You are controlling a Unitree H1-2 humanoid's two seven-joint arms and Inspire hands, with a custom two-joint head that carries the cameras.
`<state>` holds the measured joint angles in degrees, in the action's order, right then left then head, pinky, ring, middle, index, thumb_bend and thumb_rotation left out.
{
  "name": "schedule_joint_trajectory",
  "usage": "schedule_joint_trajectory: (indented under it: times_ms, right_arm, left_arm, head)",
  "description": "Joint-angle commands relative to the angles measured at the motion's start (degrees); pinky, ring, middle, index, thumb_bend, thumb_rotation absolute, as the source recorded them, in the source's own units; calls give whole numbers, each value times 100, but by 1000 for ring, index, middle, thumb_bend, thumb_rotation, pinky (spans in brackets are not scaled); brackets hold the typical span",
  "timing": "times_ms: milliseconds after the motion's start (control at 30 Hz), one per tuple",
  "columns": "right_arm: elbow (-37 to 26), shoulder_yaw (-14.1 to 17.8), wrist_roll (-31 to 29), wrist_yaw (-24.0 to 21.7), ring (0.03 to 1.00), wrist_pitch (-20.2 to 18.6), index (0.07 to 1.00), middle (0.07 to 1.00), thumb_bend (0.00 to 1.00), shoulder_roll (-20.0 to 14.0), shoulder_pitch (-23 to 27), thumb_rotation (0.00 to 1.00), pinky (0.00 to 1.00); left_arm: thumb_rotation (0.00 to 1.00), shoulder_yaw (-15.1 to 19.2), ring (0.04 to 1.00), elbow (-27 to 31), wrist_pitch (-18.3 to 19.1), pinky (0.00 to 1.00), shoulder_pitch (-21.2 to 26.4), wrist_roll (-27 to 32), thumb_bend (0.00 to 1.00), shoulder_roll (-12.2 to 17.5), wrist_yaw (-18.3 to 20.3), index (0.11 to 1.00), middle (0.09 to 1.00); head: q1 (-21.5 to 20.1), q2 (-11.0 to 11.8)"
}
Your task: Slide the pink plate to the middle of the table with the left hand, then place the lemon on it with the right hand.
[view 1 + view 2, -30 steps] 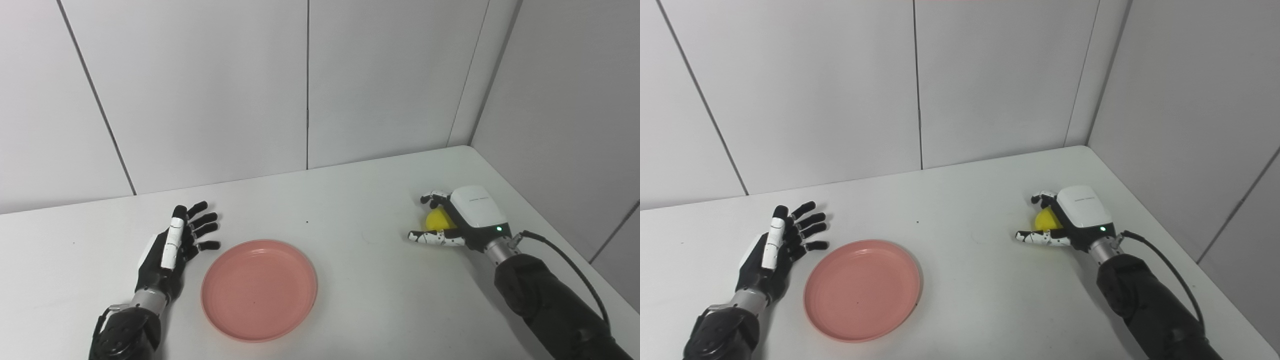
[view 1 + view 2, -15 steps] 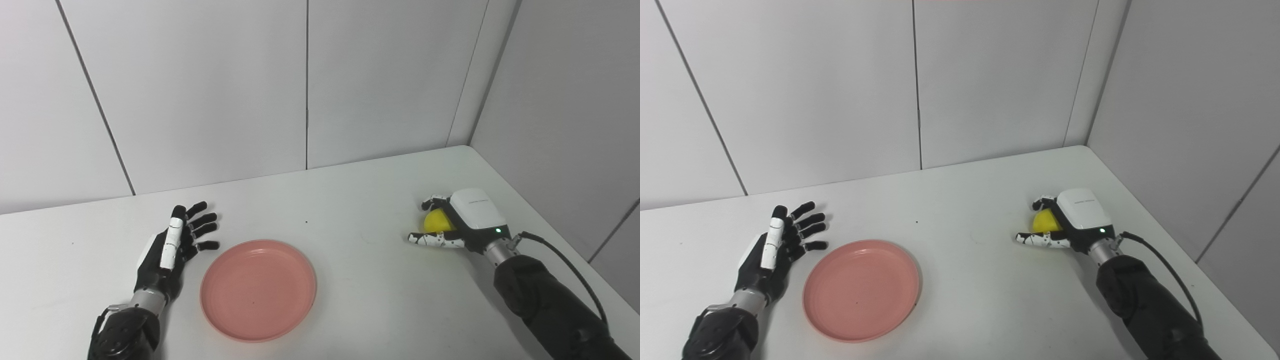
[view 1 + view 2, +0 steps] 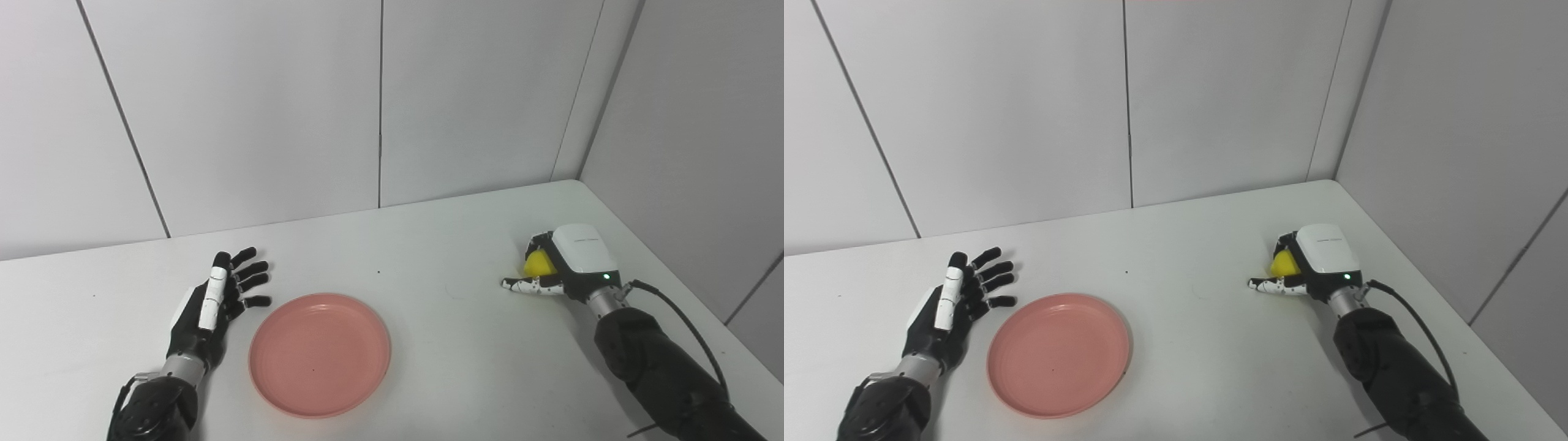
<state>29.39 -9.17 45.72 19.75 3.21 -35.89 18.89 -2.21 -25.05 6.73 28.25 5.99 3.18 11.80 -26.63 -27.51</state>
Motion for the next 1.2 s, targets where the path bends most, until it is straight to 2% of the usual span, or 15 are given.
schedule_joint_trajectory:
  times_ms: [0, 100, 433, 600, 667, 700, 733, 800, 867, 967, 1067, 1167]
  right_arm:
    - [113, -48, -11, -179, 214, -237, 354, 277, 500, -86, -89, 522, 161]
    - [61, -63, -12, -270, 213, -318, 353, 280, 497, -92, -86, 526, 160]
    - [36, -60, -160, -193, 228, -137, 375, 298, 500, -149, -78, 496, 174]
    - [-172, -60, -184, -382, 227, -295, 359, 292, 503, -174, -82, 546, 174]
    - [-297, -49, -179, -446, 262, -320, 458, 342, 505, -190, -90, 540, 201]
    - [-348, -50, -171, -468, 303, -311, 525, 396, 504, -203, -86, 532, 232]
    - [-428, -44, -158, -497, 303, -314, 525, 396, 504, -217, -88, 532, 232]
    - [-584, -30, -150, -601, 386, -328, 582, 474, 498, -250, -75, 540, 298]
    - [-738, -6, -157, -741, 298, -361, 464, 367, 497, -277, -60, 503, 233]
    - [-947, 20, -100, -778, 248, -320, 383, 311, 497, -328, -37, 454, 194]
    - [-1255, 63, -56, -869, 282, -283, 439, 349, 484, -379, -28, 466, 222]
    - [-1558, 79, 25, -968, 253, -279, 421, 323, 478, -398, 10, 433, 198]
  left_arm:
    - [976, -41, 806, -178, 303, 728, -138, -81, 785, 87, 10, 825, 794]
    - [979, -43, 807, -185, 299, 722, -132, -82, 782, 92, 14, 826, 799]
    - [975, -21, 803, -192, 320, 712, -118, -63, 784, 73, 10, 824, 794]
    - [972, -13, 804, -214, 297, 713, -109, -56, 789, 67, 15, 824, 797]
    - [971, -11, 802, -226, 265, 709, -106, -61, 790, 67, 16, 826, 796]
    - [974, -9, 802, -244, 236, 720, -102, -69, 794, 67, 10, 825, 793]
    - [974, -3, 802, -267, 212, 720, -95, -69, 794, 65, 5, 825, 793]
    - [970, 7, 809, -283, 211, 740, -88, -55, 799, 60, 12, 828, 797]
    - [968, 9, 810, -255, 237, 743, -97, -40, 800, 54, 32, 828, 804]
    - [970, -5, 807, -252, 228, 708, -96, -73, 796, 47, 21, 829, 805]
    - [962, 0, 803, -219, 272, 706, -92, -82, 801, 21, -24, 822, 802]
    - [973, -29, 791, -178, 300, 681, -92, -129, 787, 23, -53, 814, 798]
  head:
    - [5, -3]
    - [12, -12]
    - [18, -7]
    - [3, 17]
    - [3, 17]
    - [-23, 34]
    - [6, 26]
    - [51, 24]
    - [55, 32]
    - [85, 38]
    - [113, 32]
    - [153, 29]
